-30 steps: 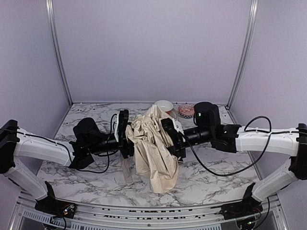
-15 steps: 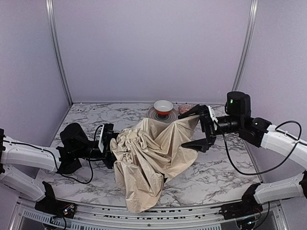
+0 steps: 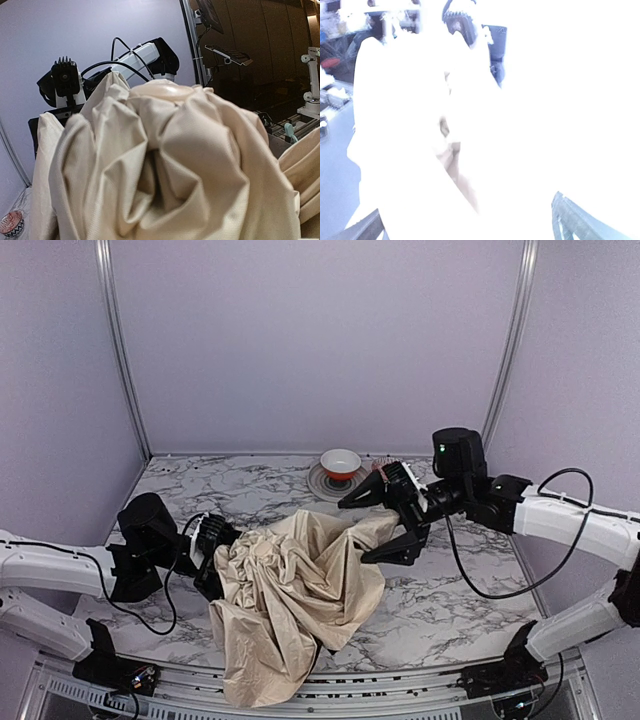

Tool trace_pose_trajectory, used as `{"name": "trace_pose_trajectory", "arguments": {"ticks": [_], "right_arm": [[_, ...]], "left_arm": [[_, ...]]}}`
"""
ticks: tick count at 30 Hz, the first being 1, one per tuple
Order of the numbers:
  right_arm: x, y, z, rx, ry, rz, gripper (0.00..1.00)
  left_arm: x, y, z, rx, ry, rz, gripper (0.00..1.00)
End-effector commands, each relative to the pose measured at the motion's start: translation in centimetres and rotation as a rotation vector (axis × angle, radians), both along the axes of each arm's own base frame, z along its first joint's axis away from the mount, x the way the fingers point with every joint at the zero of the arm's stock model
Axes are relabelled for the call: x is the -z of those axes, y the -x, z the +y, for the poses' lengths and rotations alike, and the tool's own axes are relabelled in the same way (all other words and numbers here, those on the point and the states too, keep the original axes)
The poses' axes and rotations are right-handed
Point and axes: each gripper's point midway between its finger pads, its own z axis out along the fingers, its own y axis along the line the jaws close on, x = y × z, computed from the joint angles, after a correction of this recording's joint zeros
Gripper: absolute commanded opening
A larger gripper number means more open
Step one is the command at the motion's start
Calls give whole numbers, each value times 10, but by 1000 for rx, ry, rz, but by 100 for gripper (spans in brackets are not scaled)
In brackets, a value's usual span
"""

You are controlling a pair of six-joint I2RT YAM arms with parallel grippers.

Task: Put away the umbrella

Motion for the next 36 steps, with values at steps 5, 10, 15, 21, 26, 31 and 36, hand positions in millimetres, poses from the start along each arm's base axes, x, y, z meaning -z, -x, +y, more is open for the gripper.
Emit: {"name": "trace_pose_trajectory", "arguments": {"ticks": [5,10,15,21,26,31,36], "right_arm": [[5,54,57,-328,51,37,100],[17,77,86,-395,84,30,96],[25,50,112,-240,71,101,91],[23,33,123,-149,72,102,65],[23,18,107,-71,93,83,41],[17,3,83,-2,72,92,29],[5,16,71,-67,44,50,11]], "left_arm": [[-20,12,-12,81,45,-71,0],[-23,-16,-23,-79,73,-71,0],[-40,-29,-24,-188,166,-84,0],[-39,-42,-31,-241,186,-46,0],[-37,-63,-20,-393,199,-4,11],[-29,-87,-11,-548,143,6,21],[-17,-77,-19,-474,98,16,47]]}}
